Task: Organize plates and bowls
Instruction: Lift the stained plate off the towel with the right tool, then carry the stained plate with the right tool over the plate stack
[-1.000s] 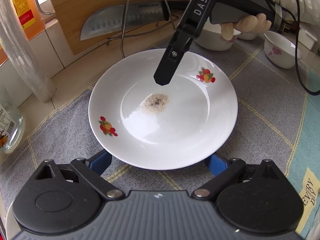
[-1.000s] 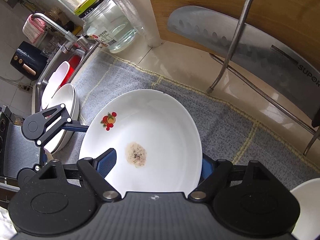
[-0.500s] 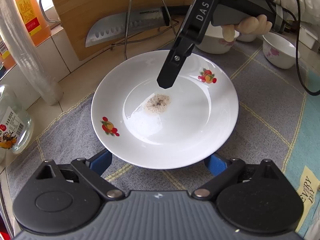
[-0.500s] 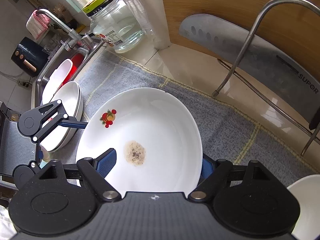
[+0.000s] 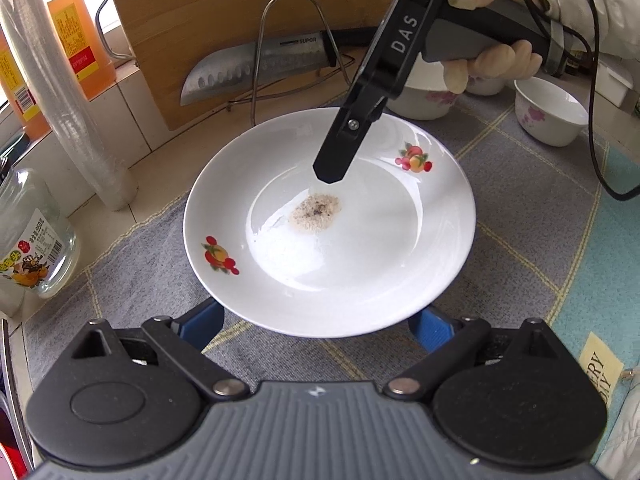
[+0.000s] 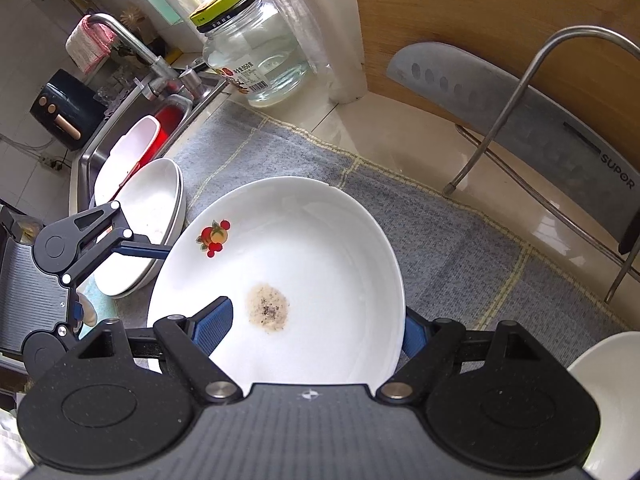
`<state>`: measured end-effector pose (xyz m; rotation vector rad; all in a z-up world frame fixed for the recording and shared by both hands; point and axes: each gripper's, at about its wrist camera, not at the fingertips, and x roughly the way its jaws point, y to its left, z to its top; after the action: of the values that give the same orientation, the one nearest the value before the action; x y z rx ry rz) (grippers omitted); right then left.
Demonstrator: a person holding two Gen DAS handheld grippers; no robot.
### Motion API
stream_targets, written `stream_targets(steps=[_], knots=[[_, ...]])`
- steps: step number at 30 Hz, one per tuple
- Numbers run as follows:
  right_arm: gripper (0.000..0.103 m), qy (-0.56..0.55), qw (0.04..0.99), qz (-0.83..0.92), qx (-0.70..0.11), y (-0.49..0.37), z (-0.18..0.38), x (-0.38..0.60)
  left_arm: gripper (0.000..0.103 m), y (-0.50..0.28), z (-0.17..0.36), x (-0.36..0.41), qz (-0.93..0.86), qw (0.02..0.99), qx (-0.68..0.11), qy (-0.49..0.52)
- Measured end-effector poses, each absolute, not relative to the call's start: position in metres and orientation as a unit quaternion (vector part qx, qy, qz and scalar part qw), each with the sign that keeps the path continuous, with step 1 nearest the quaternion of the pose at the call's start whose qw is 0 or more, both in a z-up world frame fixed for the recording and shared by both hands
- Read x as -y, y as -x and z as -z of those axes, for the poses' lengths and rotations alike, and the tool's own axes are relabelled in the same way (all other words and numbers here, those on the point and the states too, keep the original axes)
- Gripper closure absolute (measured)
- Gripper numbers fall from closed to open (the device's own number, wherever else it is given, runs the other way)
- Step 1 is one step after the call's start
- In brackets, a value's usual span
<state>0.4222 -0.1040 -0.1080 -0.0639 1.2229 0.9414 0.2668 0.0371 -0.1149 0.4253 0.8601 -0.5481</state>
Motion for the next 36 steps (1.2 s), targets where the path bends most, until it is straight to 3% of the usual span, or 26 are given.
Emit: stream_targets(steps=[24,36], knots=[[0.015,0.071,0.694,-0.433,-0.571,-0.380,0.130,0.099,0.005,-0.225,0.137,-0.031,0.255,0.845,-0.433,-0.185],[0.011,0.082,0.700,-0.446,-0.551,-0.373,0.131,0.101,0.004,-0.224,0.152,-0.032,0.269,0.855,-0.406,-0.180]])
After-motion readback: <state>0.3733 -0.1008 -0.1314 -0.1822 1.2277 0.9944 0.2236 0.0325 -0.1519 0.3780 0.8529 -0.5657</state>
